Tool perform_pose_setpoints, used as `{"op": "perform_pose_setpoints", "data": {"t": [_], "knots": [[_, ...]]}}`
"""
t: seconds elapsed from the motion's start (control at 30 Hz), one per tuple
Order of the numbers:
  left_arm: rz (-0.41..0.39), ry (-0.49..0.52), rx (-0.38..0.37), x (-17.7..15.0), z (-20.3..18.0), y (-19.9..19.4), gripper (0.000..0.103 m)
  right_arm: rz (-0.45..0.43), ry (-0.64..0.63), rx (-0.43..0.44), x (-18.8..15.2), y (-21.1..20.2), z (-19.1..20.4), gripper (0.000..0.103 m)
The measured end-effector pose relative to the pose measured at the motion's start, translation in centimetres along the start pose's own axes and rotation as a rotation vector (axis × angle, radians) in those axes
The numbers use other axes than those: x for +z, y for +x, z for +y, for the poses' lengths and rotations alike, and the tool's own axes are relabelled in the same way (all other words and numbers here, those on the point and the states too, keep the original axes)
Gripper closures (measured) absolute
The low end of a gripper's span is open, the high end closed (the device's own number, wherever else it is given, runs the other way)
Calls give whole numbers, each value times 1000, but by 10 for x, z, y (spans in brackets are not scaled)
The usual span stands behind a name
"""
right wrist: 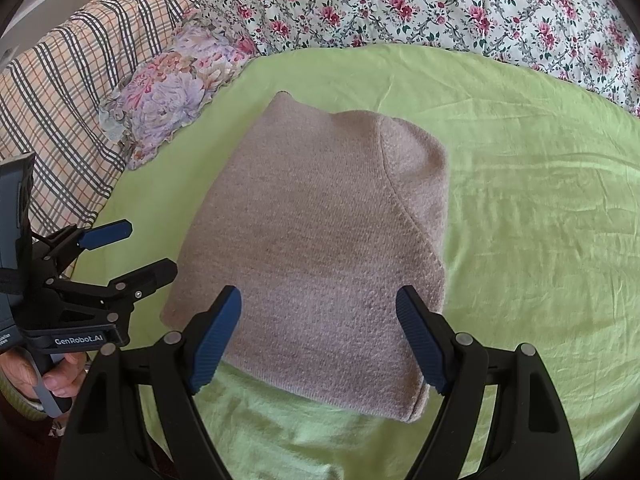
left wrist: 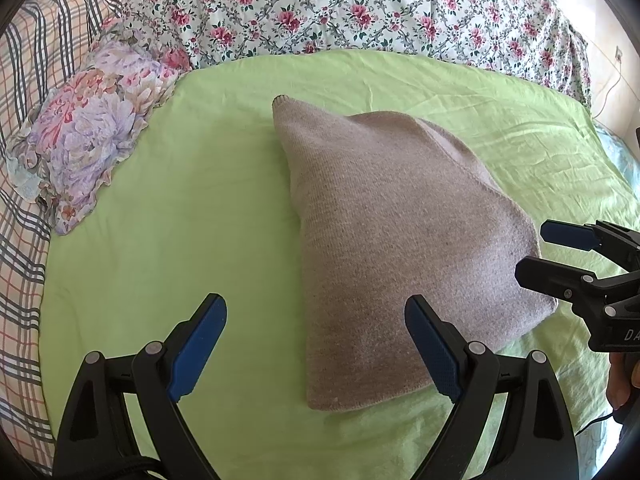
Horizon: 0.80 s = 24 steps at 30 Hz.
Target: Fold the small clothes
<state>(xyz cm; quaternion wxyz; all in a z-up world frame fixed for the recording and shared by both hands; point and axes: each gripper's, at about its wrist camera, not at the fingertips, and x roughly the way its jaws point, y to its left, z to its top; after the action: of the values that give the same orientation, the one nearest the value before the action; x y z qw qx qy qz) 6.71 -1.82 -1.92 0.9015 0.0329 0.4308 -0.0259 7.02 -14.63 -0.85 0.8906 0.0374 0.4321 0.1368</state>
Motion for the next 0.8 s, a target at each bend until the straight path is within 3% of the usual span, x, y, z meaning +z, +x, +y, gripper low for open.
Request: {"op": "perform_pose_setpoints", "data": {"t": [0.8], "knots": [[-4,-2,-14,8,0,-2,12,-7,1,7,6,-2,-6,23]]}}
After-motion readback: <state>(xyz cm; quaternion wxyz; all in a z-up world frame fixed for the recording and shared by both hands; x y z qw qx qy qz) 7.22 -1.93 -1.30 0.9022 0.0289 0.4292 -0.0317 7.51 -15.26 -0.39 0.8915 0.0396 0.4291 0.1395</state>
